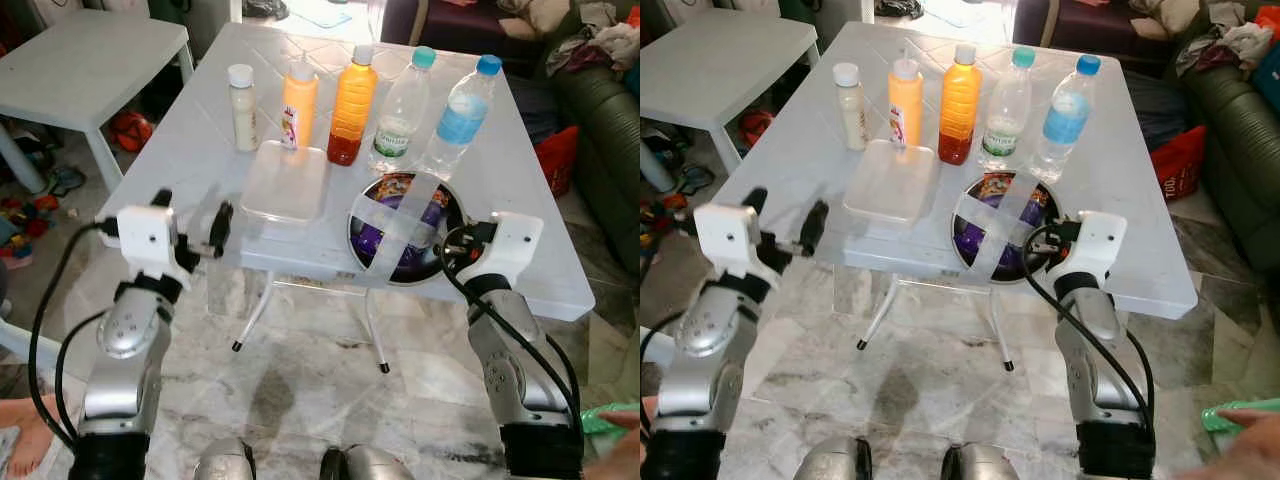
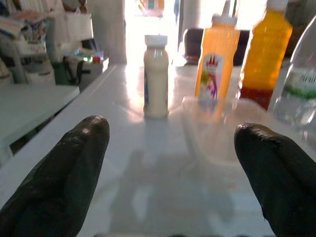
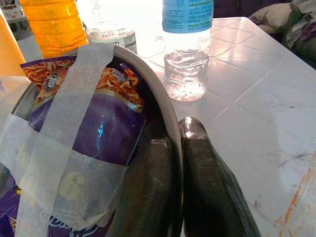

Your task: Restocking fridge

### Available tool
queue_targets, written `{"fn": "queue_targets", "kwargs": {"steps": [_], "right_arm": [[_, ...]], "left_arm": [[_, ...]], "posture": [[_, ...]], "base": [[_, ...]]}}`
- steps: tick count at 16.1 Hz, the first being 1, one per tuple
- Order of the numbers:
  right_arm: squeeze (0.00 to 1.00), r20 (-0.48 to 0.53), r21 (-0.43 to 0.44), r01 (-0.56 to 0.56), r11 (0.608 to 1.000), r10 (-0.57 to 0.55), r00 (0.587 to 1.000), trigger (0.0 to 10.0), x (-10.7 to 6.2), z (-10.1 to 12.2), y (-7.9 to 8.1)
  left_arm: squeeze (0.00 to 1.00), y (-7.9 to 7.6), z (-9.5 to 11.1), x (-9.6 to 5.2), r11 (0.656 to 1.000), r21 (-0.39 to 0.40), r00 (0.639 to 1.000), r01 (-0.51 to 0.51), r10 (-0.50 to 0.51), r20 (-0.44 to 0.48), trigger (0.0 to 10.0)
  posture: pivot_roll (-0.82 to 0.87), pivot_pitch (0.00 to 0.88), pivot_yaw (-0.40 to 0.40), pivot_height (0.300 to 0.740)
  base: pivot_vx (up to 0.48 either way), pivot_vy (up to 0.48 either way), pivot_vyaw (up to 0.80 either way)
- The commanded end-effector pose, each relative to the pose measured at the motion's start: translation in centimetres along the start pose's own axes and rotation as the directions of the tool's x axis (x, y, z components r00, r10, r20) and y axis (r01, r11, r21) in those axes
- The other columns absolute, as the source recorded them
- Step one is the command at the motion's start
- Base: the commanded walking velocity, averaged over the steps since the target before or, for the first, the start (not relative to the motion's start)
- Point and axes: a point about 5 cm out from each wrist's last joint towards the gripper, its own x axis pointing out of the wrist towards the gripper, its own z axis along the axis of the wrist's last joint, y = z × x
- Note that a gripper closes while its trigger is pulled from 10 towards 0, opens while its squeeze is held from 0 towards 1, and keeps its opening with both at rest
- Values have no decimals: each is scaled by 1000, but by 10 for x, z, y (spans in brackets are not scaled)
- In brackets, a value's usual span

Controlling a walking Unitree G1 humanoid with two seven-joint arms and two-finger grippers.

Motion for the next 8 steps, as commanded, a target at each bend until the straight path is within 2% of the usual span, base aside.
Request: {"fn": "queue_targets", "kwargs": {"steps": [1, 3, 6, 8], "right_arm": [[0, -10, -10, 30, 999, -30, 999, 10000, -2, -4, -5], [0, -38, 24, 38, 999, -37, 999, 10000, -6, -9, -8], [0, -55, 34, -31, 999, 32, 998, 10000, -9, -11, 2], [0, -51, 41, -33, 999, 35, 998, 10000, -9, -10, 4]], "left_arm": [[0, -3, -2, 1, 1000, 6, 1000, -2, 2, -16, 10000], [0, -7, -3, -2, 1000, -12, 999, -24, 24, -22, 10000], [0, -10, -10, -7, 1000, -9, 998, -23, 22, -50, 10000], [0, -9, -16, -12, 999, -13, 997, -34, 33, -75, 10000]], "posture": [[1, 11, -72, 740], [0, 16, -88, 740], [-4, 36, -94, 740], [-11, 38, -83, 740]], "base": [[0, 0, 0], [0, 0, 0], [-279, 0, 0], [-277, 0, 0]]}}
